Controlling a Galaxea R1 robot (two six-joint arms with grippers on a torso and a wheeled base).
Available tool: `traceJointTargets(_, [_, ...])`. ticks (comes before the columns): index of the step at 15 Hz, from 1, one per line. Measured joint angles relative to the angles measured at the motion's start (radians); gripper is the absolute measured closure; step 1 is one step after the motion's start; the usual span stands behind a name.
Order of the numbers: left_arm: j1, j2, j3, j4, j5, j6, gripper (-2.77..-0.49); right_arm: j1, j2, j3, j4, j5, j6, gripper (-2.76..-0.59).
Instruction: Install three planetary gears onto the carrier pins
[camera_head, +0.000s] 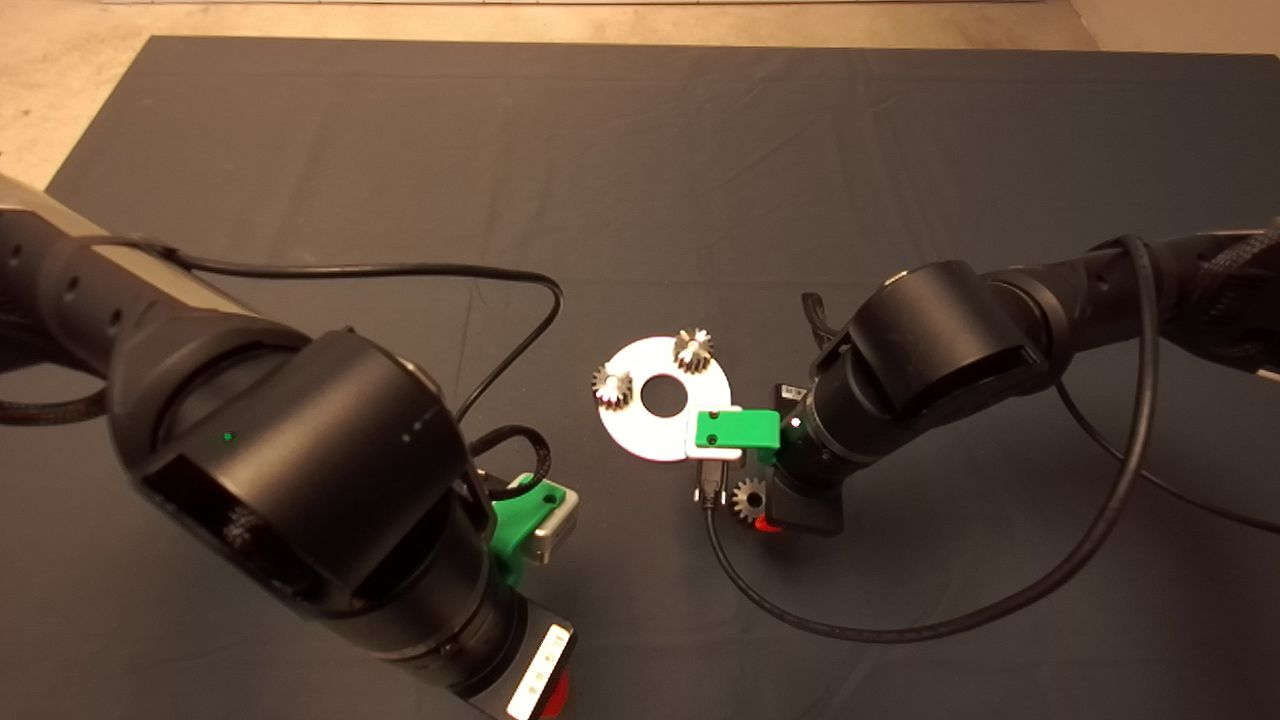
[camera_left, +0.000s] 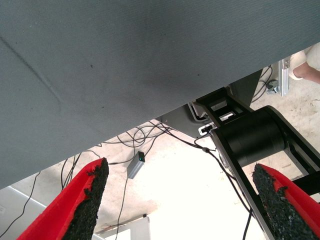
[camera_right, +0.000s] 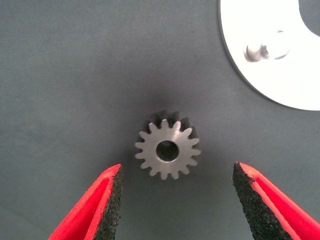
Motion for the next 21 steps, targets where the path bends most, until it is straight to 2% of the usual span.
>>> traceJointTargets(4, [0.0,-0.004,-0.001,0.0,0.0,0.0,-2.04,-0.006,-0.014,0.009,-0.026,0.0,-0.028,-1.6])
traceJointTargets(7, [0.0,-0.006,-0.001,0.0,0.0,0.0,-2.04,-0.025,-0.031,0.03,-0.029,-0.001,-0.036,-1.6])
traceJointTargets(9, [0.0,-0.005,-0.002,0.0,0.0,0.0,-2.04,-0.026,-0.031,0.042,-0.031,-0.001,-0.04,-1.6])
traceJointTargets(13, [0.0,-0.006,-0.002,0.0,0.0,0.0,-2.04,-0.053,-0.033,0.048,-0.034,0.0,-0.043,-1.6])
traceJointTargets(15, [0.0,-0.006,-0.001,0.0,0.0,0.0,-2.04,-0.058,-0.034,0.049,-0.035,-0.001,-0.044,-1.6])
traceJointTargets(18, [0.0,-0.006,-0.001,0.0,0.0,-0.001,-2.04,-0.06,-0.033,0.049,-0.061,-0.001,-0.044,-1.6])
traceJointTargets(21, [0.0,-0.006,-0.001,0.0,0.0,-0.001,-2.04,-0.081,-0.033,0.049,-0.103,0.0,-0.044,-1.6])
